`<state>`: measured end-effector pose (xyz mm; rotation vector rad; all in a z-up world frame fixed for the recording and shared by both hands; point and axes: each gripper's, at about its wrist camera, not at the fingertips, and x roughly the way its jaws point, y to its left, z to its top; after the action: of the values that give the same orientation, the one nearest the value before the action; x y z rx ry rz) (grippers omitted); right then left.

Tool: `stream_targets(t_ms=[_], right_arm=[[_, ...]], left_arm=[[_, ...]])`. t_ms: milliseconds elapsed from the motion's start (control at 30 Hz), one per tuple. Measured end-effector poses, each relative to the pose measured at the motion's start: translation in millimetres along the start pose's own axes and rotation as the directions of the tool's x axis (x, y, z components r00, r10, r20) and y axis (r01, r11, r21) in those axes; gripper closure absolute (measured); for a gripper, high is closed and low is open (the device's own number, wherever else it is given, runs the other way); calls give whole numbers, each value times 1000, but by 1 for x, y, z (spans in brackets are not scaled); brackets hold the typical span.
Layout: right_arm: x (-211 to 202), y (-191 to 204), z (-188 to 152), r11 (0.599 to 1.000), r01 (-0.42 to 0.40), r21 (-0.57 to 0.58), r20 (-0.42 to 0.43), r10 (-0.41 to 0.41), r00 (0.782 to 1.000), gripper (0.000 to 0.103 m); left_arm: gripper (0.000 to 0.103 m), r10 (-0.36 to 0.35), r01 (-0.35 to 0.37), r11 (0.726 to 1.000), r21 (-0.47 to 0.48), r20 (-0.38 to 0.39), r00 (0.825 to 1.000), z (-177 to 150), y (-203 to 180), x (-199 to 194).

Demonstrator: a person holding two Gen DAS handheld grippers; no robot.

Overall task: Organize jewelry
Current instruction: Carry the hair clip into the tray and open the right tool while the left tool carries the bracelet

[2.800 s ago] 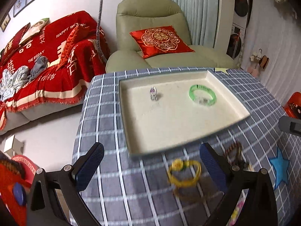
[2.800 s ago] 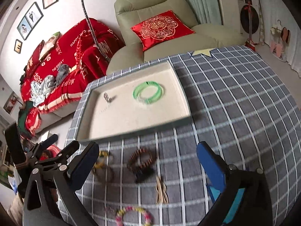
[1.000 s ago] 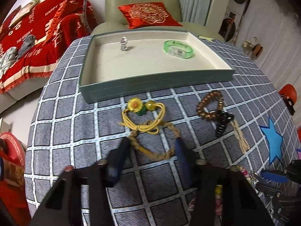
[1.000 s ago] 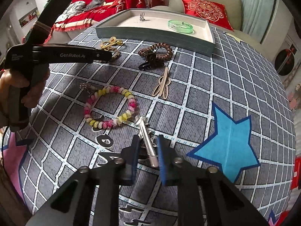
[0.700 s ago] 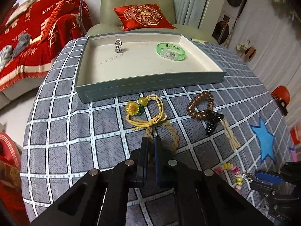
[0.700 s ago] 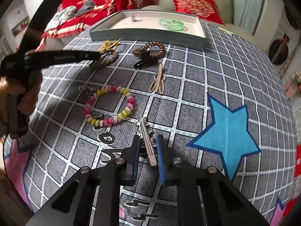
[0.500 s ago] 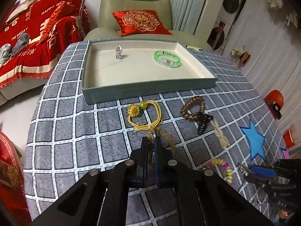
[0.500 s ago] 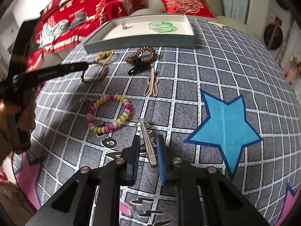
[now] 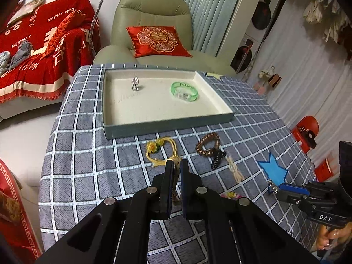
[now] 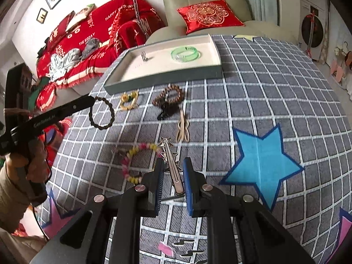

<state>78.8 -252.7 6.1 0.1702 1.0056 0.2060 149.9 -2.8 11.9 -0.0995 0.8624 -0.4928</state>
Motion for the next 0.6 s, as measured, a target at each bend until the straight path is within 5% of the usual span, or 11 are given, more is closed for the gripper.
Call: stream_targets(t_ms=[600], right_arm=[[11, 2, 114, 999, -13, 39, 55, 11, 998, 84]], left_arm=[[81, 14, -13, 1000, -8, 77, 997, 77, 16, 3]])
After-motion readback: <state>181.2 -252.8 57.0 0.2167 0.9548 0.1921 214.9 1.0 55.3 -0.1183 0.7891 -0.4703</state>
